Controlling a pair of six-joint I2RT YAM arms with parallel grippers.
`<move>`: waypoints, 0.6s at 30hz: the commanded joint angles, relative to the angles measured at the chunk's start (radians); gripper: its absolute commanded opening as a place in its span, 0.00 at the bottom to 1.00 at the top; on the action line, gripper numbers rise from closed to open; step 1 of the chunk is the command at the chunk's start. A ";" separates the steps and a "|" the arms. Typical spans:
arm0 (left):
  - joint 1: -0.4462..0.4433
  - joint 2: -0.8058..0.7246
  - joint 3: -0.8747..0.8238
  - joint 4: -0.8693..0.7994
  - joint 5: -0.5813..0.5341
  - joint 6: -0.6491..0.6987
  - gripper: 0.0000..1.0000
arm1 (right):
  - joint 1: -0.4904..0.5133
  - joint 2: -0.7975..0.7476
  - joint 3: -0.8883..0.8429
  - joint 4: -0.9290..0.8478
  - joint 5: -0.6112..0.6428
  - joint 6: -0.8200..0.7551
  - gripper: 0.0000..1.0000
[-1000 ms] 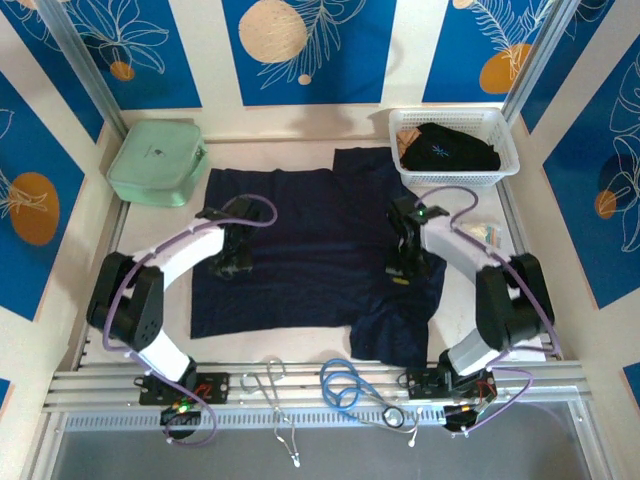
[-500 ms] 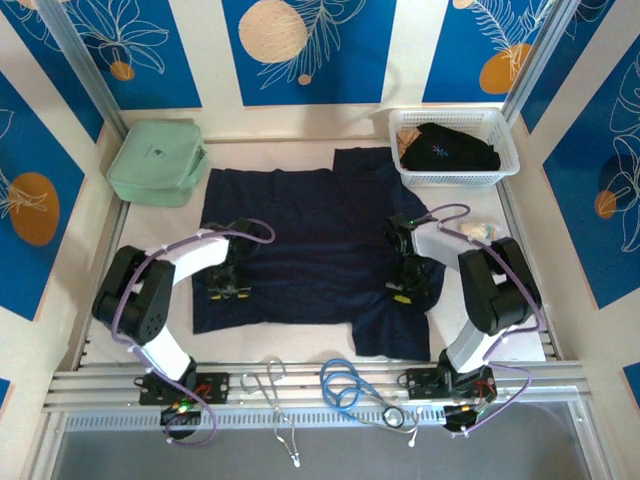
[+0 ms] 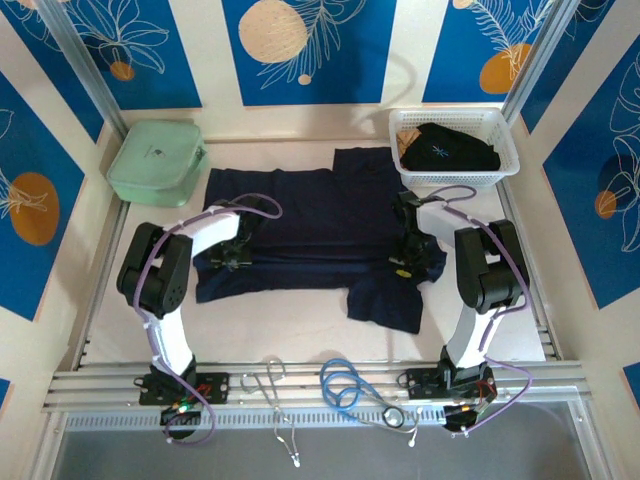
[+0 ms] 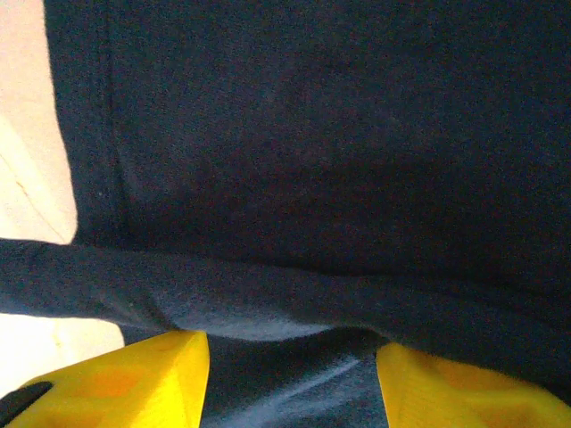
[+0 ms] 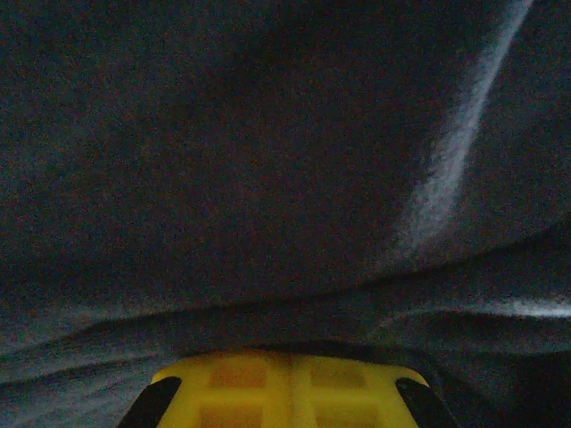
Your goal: Fold and stack the t-shirts
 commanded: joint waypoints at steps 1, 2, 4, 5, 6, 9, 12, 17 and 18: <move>0.011 0.008 0.025 -0.030 -0.040 0.019 0.52 | -0.014 0.042 0.010 0.081 0.042 -0.025 0.00; 0.010 0.000 0.025 -0.032 -0.033 0.020 0.52 | -0.013 0.035 0.012 0.081 0.033 -0.030 0.00; 0.002 -0.033 0.034 -0.055 -0.018 0.021 0.52 | -0.002 -0.003 0.024 0.063 0.008 -0.043 0.00; -0.002 -0.052 0.044 -0.071 -0.017 0.023 0.52 | 0.008 -0.028 0.033 0.050 0.002 -0.048 0.00; -0.009 -0.079 0.059 -0.088 -0.016 0.029 0.52 | 0.022 -0.058 0.049 0.035 -0.002 -0.057 0.00; -0.017 -0.137 0.132 -0.134 -0.025 0.058 0.52 | 0.045 -0.110 0.130 0.008 -0.029 -0.106 0.00; -0.010 -0.121 0.232 -0.159 -0.069 0.096 0.51 | 0.048 -0.050 0.264 -0.004 -0.056 -0.177 0.00; 0.034 0.016 0.406 -0.101 -0.065 0.150 0.47 | 0.054 0.161 0.508 0.012 -0.010 -0.302 0.00; 0.046 0.051 0.434 -0.077 -0.059 0.156 0.46 | 0.054 0.208 0.554 0.027 0.000 -0.328 0.00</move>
